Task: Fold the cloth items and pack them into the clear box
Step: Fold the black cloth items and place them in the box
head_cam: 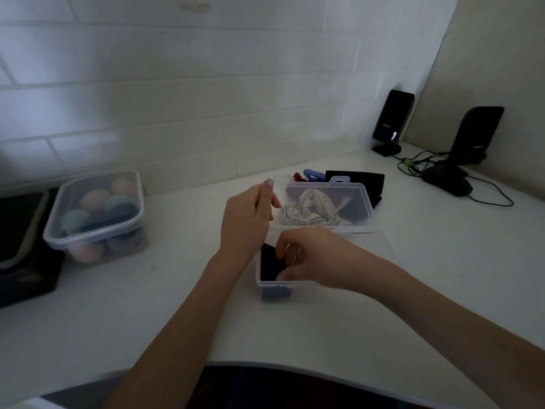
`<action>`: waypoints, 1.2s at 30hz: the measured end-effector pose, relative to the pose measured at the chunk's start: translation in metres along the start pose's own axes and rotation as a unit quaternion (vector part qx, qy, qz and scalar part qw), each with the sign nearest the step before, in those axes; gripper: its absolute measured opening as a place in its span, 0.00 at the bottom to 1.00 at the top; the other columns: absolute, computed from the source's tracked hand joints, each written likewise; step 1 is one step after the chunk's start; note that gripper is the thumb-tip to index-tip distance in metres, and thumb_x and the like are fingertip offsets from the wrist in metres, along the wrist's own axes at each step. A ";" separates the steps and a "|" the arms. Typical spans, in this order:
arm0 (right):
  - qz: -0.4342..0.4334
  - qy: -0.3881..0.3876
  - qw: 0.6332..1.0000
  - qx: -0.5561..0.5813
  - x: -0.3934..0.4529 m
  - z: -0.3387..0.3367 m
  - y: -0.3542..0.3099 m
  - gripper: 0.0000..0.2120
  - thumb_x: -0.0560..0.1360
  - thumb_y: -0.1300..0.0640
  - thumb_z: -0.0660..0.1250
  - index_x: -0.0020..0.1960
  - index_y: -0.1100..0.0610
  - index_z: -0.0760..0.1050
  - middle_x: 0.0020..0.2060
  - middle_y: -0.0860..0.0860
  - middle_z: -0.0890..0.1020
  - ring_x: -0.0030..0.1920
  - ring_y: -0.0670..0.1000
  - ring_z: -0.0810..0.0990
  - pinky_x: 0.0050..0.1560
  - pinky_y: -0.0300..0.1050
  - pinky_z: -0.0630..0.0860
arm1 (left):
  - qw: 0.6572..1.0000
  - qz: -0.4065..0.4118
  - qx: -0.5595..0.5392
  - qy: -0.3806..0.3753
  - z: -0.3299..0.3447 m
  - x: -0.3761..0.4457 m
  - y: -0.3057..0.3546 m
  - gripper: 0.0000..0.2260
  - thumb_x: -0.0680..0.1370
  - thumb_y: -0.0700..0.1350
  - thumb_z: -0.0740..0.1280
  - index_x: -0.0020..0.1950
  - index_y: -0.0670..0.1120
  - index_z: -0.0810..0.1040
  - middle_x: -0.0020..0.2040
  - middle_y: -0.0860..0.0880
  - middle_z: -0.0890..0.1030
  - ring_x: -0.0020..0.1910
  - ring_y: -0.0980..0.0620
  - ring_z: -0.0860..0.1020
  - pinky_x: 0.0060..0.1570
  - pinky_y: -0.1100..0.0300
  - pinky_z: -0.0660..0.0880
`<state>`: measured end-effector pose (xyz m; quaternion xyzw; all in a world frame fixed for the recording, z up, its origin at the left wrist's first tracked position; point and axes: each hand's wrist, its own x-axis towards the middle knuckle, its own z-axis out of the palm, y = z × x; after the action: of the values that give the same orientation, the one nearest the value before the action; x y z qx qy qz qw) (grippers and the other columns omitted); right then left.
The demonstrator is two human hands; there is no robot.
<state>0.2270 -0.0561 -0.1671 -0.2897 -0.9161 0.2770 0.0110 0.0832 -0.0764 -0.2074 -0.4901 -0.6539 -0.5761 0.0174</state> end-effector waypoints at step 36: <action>-0.069 0.127 0.989 -0.012 0.000 -0.053 0.013 0.11 0.74 0.46 0.66 0.48 0.50 0.83 0.30 0.45 0.78 0.31 0.44 0.76 0.37 0.41 0.73 | 0.997 0.021 0.060 -0.042 -0.006 0.001 0.012 0.19 0.80 0.49 0.59 0.36 0.41 0.79 0.26 0.56 0.75 0.28 0.50 0.77 0.34 0.58 0.72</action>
<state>0.2430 -0.0206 -0.1289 -0.2583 -0.9285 0.2252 0.1429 0.0874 -0.0823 -0.1963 -0.5255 -0.6774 -0.5138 0.0311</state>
